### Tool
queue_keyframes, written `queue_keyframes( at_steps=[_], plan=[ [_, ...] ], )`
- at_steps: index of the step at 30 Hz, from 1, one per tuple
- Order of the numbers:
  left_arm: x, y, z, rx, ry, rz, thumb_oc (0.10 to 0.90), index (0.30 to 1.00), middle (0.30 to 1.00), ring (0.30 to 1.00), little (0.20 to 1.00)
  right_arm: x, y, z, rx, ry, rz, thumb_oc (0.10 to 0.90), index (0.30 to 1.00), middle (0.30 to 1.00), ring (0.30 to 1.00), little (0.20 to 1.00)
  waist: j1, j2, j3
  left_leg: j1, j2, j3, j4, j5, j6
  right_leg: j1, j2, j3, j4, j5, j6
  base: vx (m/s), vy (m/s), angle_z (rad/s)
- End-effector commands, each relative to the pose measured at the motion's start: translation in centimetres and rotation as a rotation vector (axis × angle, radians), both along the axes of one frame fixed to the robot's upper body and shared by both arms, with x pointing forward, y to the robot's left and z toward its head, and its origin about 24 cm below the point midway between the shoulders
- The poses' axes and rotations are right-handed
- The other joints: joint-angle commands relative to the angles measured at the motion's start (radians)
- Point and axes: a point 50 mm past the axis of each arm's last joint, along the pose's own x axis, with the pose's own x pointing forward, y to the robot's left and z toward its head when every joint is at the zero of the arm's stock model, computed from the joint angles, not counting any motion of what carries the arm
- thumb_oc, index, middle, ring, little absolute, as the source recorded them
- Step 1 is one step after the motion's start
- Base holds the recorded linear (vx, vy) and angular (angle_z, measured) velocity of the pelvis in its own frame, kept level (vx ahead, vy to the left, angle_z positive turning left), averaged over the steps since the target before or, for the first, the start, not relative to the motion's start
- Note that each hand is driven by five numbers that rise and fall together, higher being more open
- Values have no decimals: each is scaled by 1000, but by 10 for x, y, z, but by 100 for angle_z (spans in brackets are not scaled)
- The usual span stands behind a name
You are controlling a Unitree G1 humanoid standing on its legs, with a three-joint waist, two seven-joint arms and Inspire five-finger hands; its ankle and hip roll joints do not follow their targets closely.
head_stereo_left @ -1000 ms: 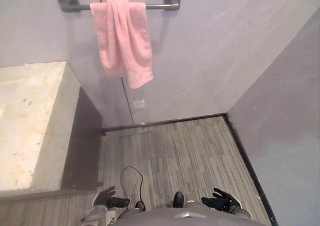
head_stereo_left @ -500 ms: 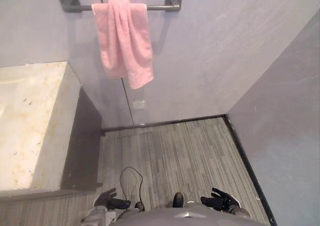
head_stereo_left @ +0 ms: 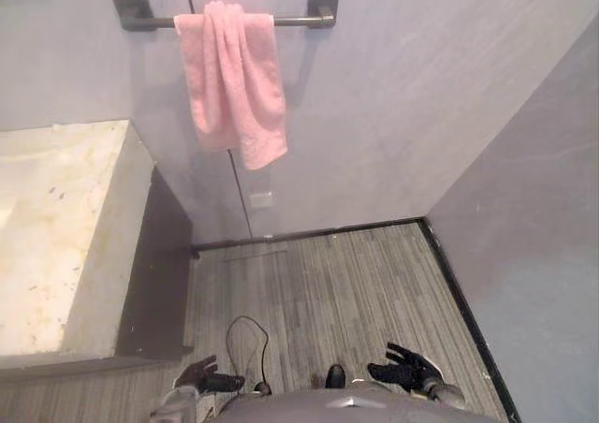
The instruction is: Organize the bathroom.
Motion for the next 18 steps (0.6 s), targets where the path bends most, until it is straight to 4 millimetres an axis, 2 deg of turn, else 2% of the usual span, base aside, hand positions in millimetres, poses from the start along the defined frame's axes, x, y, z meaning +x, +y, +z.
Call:
queue_keyframes(
  at_steps=[1, 2, 3, 4, 5, 6, 7, 8, 9, 10, 11, 13, 14, 15, 16, 17, 18],
  plan=[
    [57, 16, 25, 34, -256, 64, 800, 900, 900, 900, 900, 64, -5, 36, 1, -296, 85, 800, 900, 900, 900, 900, -3, -18, 6, -78, 20, 52, 187, -61, -44, 35, -14, 35, 66, -108, 72, 13, -147, 4],
    [81, 22, 42, 43, -387, 86, 800, 900, 900, 900, 900, 82, -2, 52, 10, -408, 116, 800, 900, 900, 900, 900, -2, -31, 14, -117, 14, 44, 273, -71, -41, 33, -18, 51, 73, -111, 60, -7, -109, 2],
    [89, 23, 48, 39, -431, 93, 800, 900, 900, 900, 900, 88, -1, 59, 10, -443, 129, 800, 900, 900, 900, 900, -2, -35, 18, -145, 15, 40, 330, -69, -42, 31, -16, 55, 75, -114, 53, -8, -95, 0],
    [89, 23, 48, 39, -431, 93, 800, 900, 900, 900, 900, 88, -1, 59, 10, -443, 129, 800, 900, 900, 900, 900, -3, -34, 17, -146, 15, 40, 331, -70, -42, 31, -16, 55, 75, -114, 53, -6, -78, -4],
    [104, 26, 62, 40, -529, 97, 800, 900, 900, 900, 900, 98, 1, 71, 9, -517, 153, 800, 900, 900, 900, 900, -1, -39, 25, -186, 15, 33, 401, -51, -46, 32, -12, 63, 78, -119, 42, -2, -126, -6],
    [129, 27, 87, 25, -674, 99, 800, 900, 900, 900, 900, 110, 2, 90, 5, -624, 171, 800, 900, 900, 900, 900, 6, -49, 43, -277, 11, 26, 545, -5, -53, 32, -13, 74, 88, -122, 27, -2, -133, 1],
    [131, 27, 90, 25, -689, 99, 800, 900, 900, 900, 900, 111, 2, 92, 5, -632, 172, 800, 900, 900, 900, 900, 5, -49, 43, -289, 13, 24, 561, -4, -53, 30, -11, 73, 90, -122, 26, 30, -145, 10],
    [152, 24, 121, 39, -843, 73, 800, 900, 900, 900, 900, 117, 1, 106, -6, -707, 183, 800, 900, 900, 900, 900, 7, -52, 59, -338, 34, 46, 626, 6, -47, 31, -9, 68, 103, -132, 18, 62, -77, 10],
    [158, 21, 131, 37, -887, 66, 800, 900, 900, 900, 900, 119, 1, 109, -13, -729, 190, 800, 900, 900, 900, 900, 8, -49, 64, -346, 41, 55, 617, 11, -45, 35, -5, 63, 105, -136, 19, 173, -69, 13],
    [169, 13, 151, 35, -986, 35, 800, 900, 900, 900, 900, 122, 3, 114, -10, -770, 187, 800, 900, 900, 900, 900, 19, -42, 75, -340, 34, 70, 539, 28, -44, 50, 6, 61, 101, -140, 26, 177, -2, 7],
    [171, 10, 155, 32, -1009, 22, 800, 900, 900, 900, 900, 123, 4, 115, -7, -778, 184, 800, 900, 900, 900, 900, 22, -38, 77, -338, 32, 74, 505, 35, -45, 54, 12, 62, 100, -141, 28, 285, 53, 6],
    [177, -6, 176, 16, -1109, -23, 800, 900, 900, 900, 900, 124, 10, 116, -1, -794, 192, 800, 900, 900, 900, 900, 31, -5, 78, -312, 39, 120, 242, 90, -54, 79, 48, 69, 84, -150, 38, 297, 100, 0],
    [177, -9, 178, 5, -1125, -38, 800, 900, 900, 900, 900, 123, 11, 116, -4, -795, 198, 800, 900, 900, 900, 900, 32, -2, 79, -296, 38, 130, 192, 109, -58, 88, 52, 68, 78, -151, 40, 313, 102, 4],
    [178, -17, 185, -29, -1151, -61, 800, 900, 900, 900, 900, 119, 12, 115, -1, -795, 202, 800, 900, 900, 900, 900, 31, 13, 76, -292, 59, 161, 87, 165, -74, 110, 67, 59, 66, -156, 44, 247, 66, -6],
    [177, -20, 186, -43, -1161, -69, 800, 900, 900, 900, 900, 117, 12, 114, 2, -794, 201, 800, 900, 900, 900, 900, 30, 16, 76, -288, 64, 169, 66, 181, -78, 117, 69, 55, 63, -158, 45, 376, 86, 3],
    [175, -31, 189, -80, -1190, -136, 800, 900, 900, 900, 900, 111, 11, 112, 3, -784, 200, 800, 900, 900, 900, 900, 33, 22, 74, -293, 87, 178, 32, 227, -96, 140, 75, 33, 65, -171, 45, 276, 57, 17],
    [174, -34, 190, -86, -1197, -149, 800, 900, 900, 900, 900, 110, 11, 112, 3, -782, 205, 800, 900, 900, 900, 900, 33, 22, 73, -289, 92, 184, 27, 222, -96, 137, 73, 26, 71, -172, 45, 303, 72, 23]
  ],
)
